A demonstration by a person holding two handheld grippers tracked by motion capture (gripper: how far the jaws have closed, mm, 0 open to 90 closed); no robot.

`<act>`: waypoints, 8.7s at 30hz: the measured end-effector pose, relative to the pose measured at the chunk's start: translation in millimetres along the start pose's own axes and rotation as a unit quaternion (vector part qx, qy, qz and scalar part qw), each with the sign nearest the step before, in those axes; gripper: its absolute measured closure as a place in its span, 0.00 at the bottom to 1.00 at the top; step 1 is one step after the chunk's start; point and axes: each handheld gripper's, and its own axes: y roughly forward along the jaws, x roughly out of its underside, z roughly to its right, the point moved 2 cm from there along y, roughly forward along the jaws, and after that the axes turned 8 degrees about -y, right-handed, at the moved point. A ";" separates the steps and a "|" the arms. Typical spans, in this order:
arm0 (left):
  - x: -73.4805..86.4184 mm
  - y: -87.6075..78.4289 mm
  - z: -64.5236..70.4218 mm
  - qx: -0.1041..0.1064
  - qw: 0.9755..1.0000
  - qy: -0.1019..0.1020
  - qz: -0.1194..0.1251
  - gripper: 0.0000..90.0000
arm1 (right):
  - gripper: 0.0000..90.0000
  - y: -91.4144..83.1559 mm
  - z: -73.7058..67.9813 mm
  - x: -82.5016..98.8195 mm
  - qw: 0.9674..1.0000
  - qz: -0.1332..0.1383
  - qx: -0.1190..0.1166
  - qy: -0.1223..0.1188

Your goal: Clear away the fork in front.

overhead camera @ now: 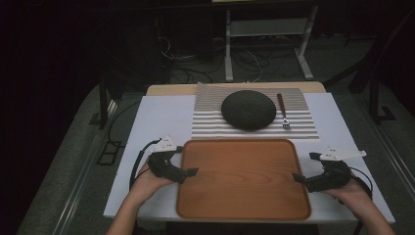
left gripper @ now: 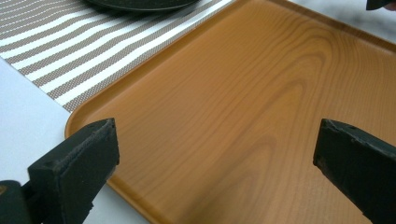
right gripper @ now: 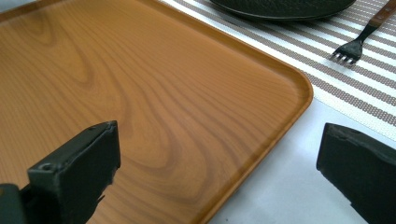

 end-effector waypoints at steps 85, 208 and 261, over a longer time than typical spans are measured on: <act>8.8 -1.8 -0.4 -0.011 1.000 0.001 -0.004 0.00 | 0.00 29.1 57.3 -35.2 0.998 -0.030 0.025 0.047; 9.8 -4.5 -2.6 -0.015 1.000 -0.004 0.004 0.00 | 0.86 187.6 196.3 -121.8 0.926 -0.322 0.104 0.169; 9.0 -5.7 -1.8 -0.024 1.000 -0.006 0.013 0.00 | 0.86 50.4 76.3 -126.1 0.995 -0.009 -0.055 0.079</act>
